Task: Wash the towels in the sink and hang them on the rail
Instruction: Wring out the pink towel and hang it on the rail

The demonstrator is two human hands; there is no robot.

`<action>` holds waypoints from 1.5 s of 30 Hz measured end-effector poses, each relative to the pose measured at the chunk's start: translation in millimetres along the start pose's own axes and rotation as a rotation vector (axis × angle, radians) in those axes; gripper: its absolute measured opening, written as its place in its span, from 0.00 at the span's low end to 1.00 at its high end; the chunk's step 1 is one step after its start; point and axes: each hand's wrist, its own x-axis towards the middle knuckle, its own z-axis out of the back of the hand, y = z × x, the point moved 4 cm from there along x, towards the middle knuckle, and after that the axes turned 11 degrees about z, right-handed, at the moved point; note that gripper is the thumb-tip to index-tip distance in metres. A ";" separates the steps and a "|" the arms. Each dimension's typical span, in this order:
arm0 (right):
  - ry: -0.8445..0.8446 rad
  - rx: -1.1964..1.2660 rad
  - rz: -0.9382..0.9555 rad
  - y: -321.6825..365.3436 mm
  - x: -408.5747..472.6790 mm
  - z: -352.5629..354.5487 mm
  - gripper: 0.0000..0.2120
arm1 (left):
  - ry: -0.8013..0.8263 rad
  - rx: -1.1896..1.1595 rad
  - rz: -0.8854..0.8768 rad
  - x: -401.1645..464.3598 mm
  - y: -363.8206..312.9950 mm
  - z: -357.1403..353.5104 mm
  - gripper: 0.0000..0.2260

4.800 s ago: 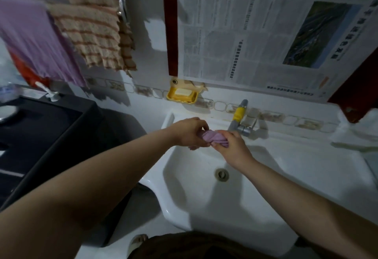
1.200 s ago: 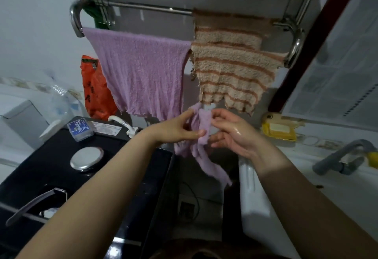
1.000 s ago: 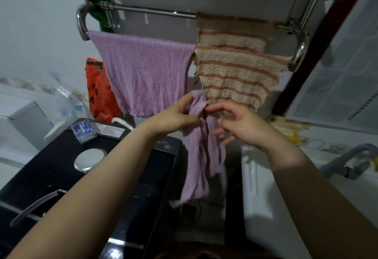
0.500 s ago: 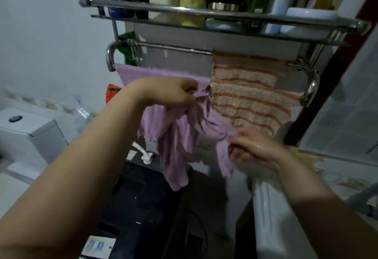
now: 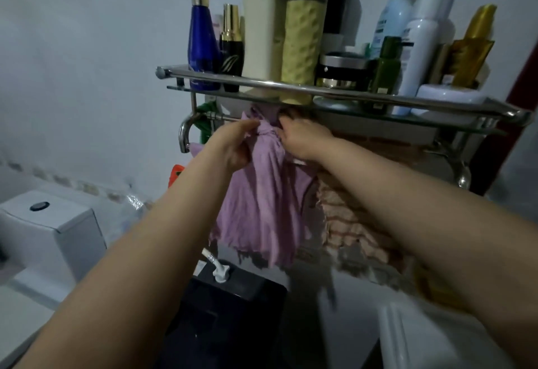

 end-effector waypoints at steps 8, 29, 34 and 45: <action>0.180 0.408 -0.362 -26.2 32.7 -12.1 0.18 | -0.032 -0.147 0.095 16.0 -7.7 3.2 0.10; -0.284 1.694 -0.335 29.1 -51.2 -27.8 0.05 | -0.009 -0.456 0.089 22.8 -15.5 -13.8 0.09; -0.546 0.698 0.044 -1.6 -42.4 -2.2 0.08 | 0.014 -0.432 0.054 21.5 -15.7 -6.6 0.10; 0.309 0.321 -0.199 -25.2 -21.4 -29.9 0.34 | -0.109 0.379 -0.100 34.8 -19.1 9.6 0.19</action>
